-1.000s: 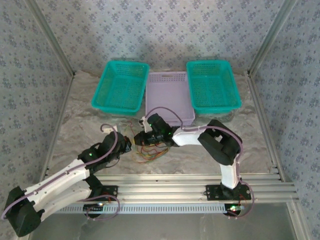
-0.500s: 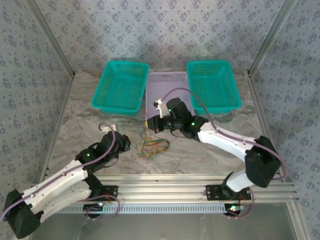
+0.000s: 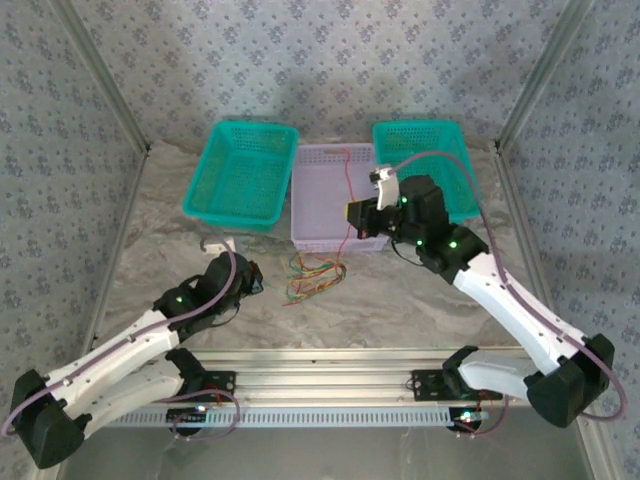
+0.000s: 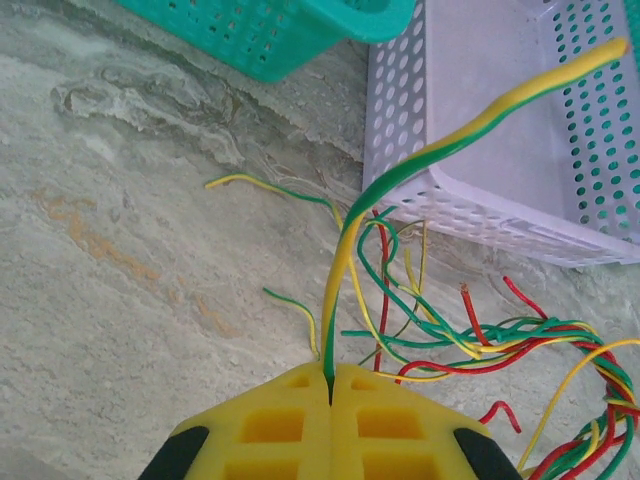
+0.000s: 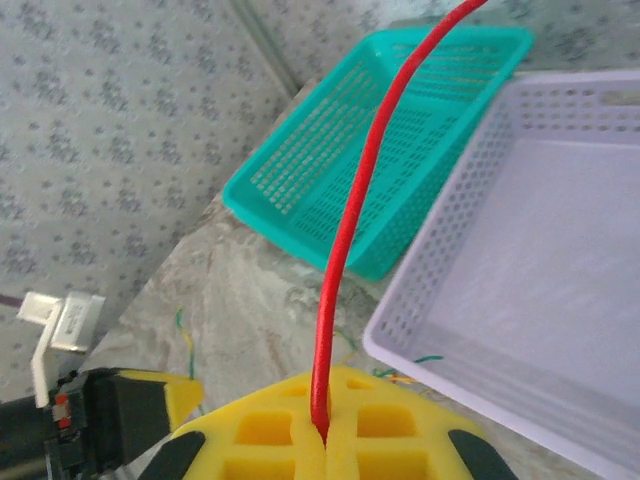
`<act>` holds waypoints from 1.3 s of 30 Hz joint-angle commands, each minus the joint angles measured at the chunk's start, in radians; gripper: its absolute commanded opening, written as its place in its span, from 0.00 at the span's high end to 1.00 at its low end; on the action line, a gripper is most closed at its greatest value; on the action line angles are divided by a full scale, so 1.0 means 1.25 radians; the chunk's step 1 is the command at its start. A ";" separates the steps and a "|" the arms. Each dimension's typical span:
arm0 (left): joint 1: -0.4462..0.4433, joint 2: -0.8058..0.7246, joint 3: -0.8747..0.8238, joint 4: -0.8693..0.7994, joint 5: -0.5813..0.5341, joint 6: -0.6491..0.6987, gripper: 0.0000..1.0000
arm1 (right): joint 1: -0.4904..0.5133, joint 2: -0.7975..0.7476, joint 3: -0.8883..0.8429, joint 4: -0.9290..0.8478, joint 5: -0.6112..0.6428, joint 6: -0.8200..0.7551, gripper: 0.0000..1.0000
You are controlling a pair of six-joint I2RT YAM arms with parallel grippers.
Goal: Untangle the cables
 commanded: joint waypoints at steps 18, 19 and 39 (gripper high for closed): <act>0.044 0.042 0.151 -0.188 -0.088 0.134 1.00 | -0.248 -0.191 -0.007 -0.123 0.154 0.107 1.00; 0.049 0.040 0.156 -0.193 -0.088 0.141 1.00 | -0.255 -0.190 -0.013 -0.118 0.142 0.112 1.00; 0.071 0.028 0.213 -0.195 -0.045 0.197 1.00 | -0.018 -0.001 -0.273 0.104 0.026 0.150 1.00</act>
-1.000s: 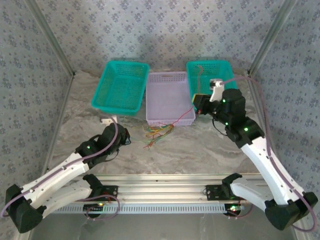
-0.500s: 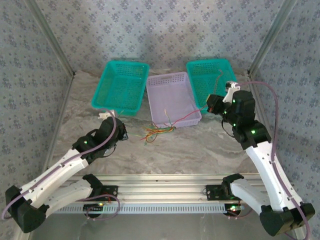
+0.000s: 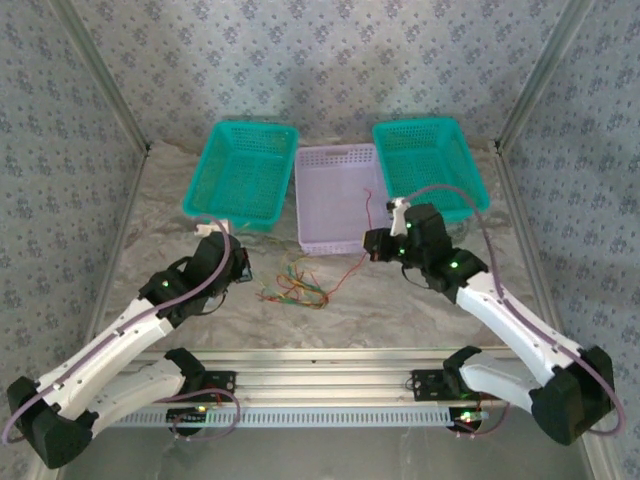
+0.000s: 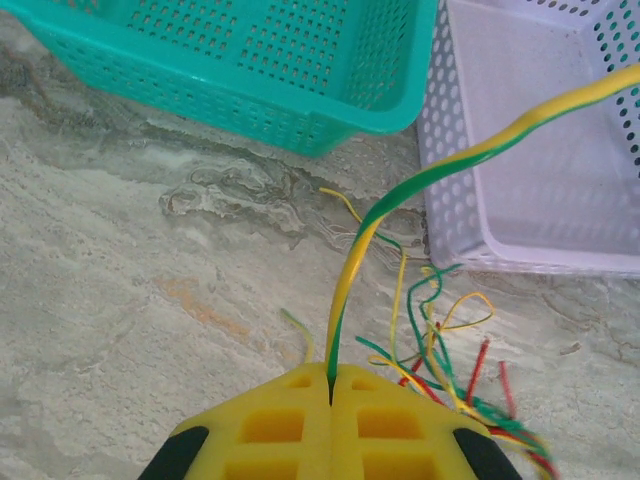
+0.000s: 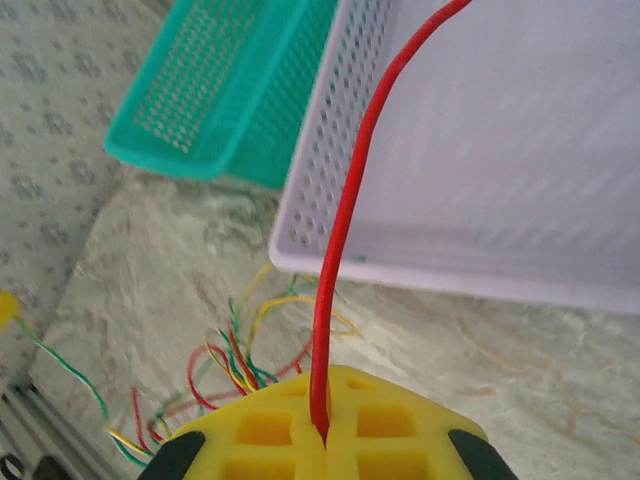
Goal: Untangle the cables
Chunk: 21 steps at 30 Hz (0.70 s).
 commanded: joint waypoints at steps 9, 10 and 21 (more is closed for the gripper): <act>0.006 -0.012 0.032 -0.015 0.006 0.007 1.00 | 0.085 0.260 -0.045 0.240 0.050 0.033 1.00; 0.007 -0.013 0.030 -0.015 0.010 0.005 1.00 | 0.082 0.279 -0.044 0.257 0.056 0.034 1.00; 0.005 -0.046 0.014 -0.030 0.020 -0.011 1.00 | 0.031 0.485 0.084 0.298 0.049 0.034 1.00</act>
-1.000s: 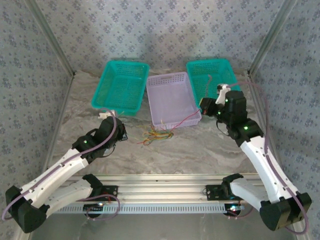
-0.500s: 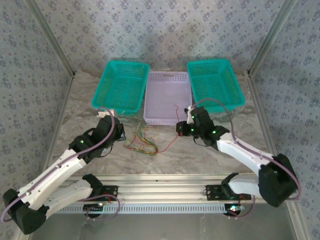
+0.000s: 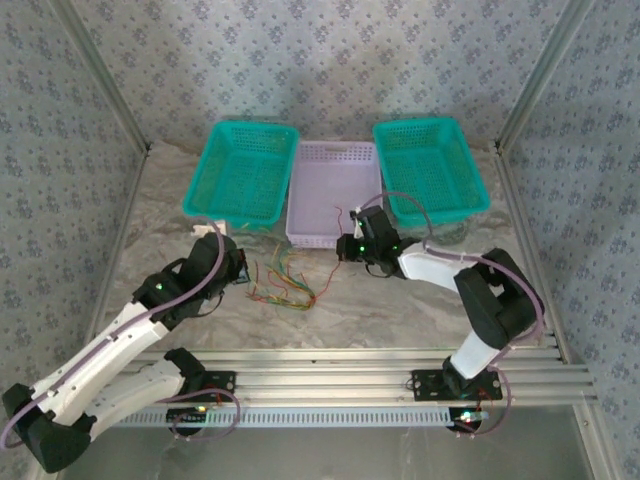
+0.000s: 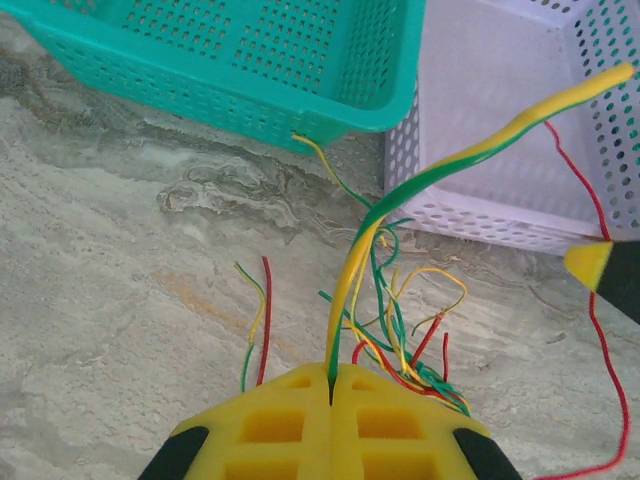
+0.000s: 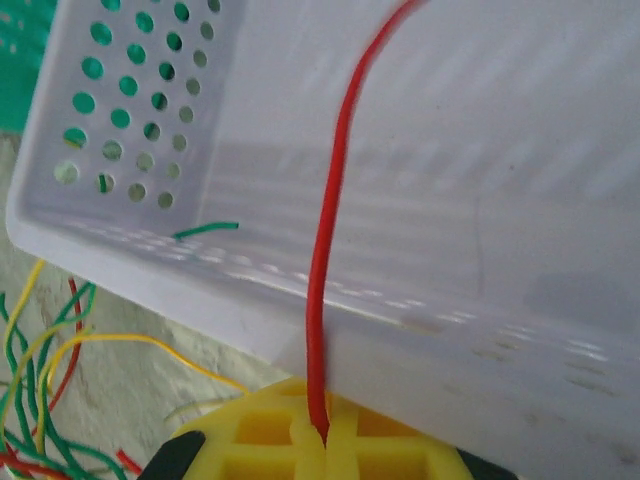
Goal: Untangle the cables
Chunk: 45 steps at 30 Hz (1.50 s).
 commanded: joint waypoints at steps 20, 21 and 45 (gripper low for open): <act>0.005 -0.008 -0.051 0.096 0.097 -0.002 1.00 | 0.038 -0.159 -0.023 -0.094 0.033 -0.136 0.99; 0.005 0.000 -0.053 0.108 0.101 -0.002 1.00 | 0.030 -0.166 -0.027 -0.103 0.035 -0.136 0.95; -0.042 0.142 -0.003 0.235 0.123 0.030 1.00 | 0.072 -0.479 -0.028 -0.280 -0.119 -0.066 0.23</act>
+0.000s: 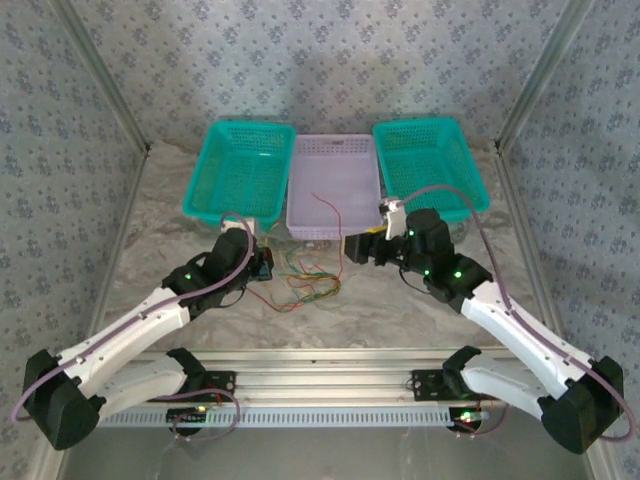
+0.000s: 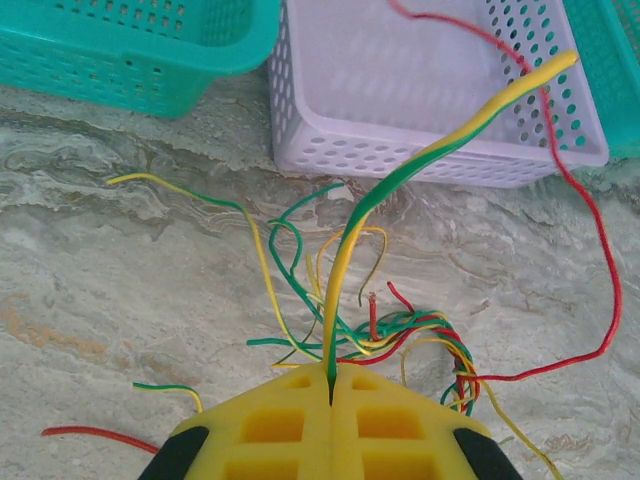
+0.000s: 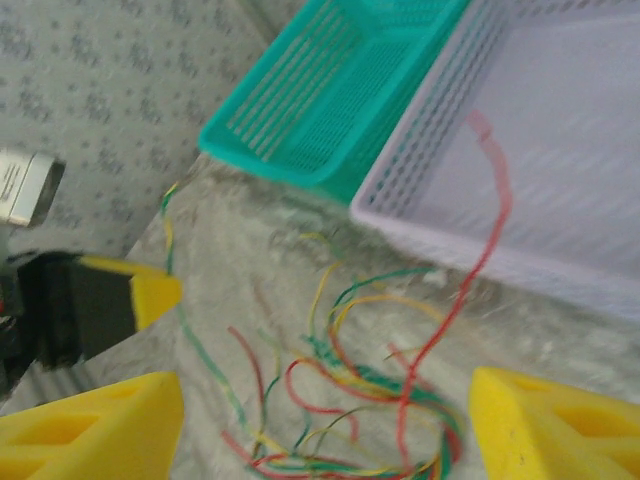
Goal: Untangle the cables
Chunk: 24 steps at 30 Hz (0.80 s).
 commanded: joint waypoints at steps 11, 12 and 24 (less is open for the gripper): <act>-0.027 0.021 0.051 0.028 -0.017 0.009 1.00 | 0.183 0.155 -0.084 0.019 0.063 0.125 0.24; -0.030 0.023 0.053 0.024 -0.020 0.010 1.00 | 0.186 0.173 -0.077 0.001 0.084 0.129 0.24; -0.047 0.006 0.053 0.004 -0.033 0.007 1.00 | 0.179 0.309 -0.065 -0.028 0.201 0.216 0.30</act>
